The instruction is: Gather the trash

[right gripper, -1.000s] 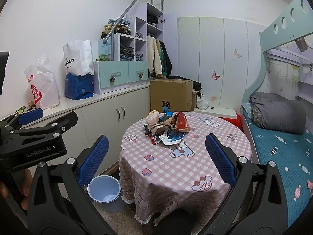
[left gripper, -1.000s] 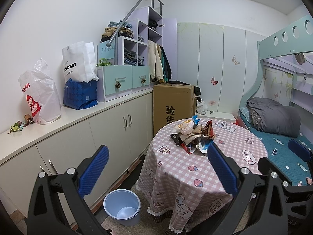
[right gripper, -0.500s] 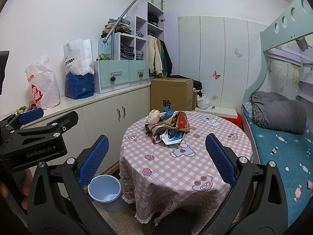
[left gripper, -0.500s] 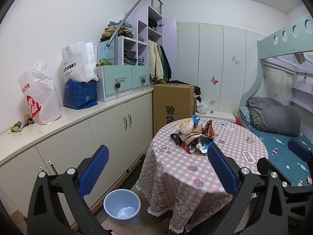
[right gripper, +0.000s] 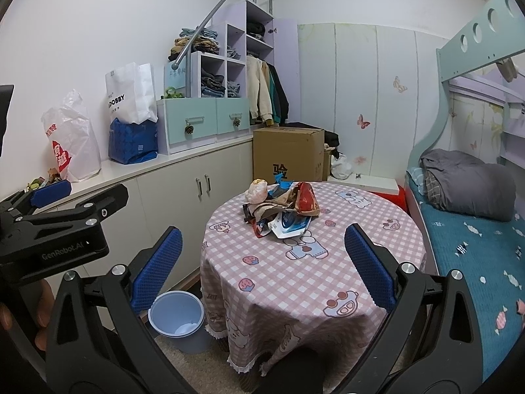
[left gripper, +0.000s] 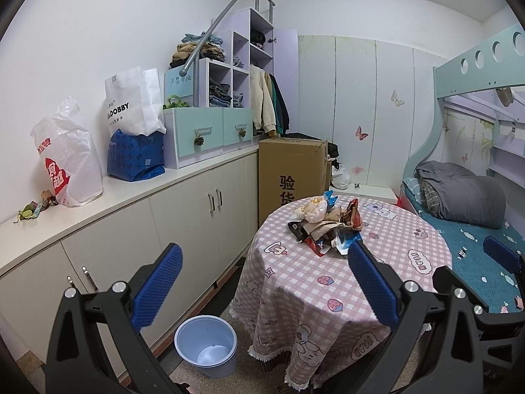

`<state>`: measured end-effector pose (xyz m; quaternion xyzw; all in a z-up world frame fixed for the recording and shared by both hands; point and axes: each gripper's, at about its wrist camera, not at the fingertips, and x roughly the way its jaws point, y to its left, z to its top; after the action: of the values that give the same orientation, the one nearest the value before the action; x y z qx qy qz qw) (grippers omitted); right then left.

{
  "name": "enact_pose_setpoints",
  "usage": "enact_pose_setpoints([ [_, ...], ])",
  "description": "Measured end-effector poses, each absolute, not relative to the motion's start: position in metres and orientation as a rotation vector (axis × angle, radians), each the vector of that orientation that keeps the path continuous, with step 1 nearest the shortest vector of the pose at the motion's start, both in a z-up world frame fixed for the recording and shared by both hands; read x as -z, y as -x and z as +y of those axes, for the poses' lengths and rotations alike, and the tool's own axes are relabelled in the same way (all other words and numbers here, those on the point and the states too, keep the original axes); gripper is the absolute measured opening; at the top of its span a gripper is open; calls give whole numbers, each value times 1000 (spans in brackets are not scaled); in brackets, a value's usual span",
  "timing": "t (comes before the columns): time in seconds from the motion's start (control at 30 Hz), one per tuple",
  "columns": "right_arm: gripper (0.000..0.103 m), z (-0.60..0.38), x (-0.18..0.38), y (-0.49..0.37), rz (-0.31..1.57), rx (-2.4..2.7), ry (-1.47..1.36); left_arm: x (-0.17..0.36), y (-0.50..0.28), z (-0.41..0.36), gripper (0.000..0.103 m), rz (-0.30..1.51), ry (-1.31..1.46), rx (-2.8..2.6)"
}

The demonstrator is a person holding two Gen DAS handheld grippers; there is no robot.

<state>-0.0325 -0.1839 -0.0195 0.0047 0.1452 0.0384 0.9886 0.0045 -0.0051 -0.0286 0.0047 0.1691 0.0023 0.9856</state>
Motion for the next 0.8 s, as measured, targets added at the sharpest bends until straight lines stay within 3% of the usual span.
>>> enact_pose_setpoints([
  [0.8, 97, -196, 32, -1, 356, -58, -69, 44, -38, -3, 99, 435, -21, -25],
])
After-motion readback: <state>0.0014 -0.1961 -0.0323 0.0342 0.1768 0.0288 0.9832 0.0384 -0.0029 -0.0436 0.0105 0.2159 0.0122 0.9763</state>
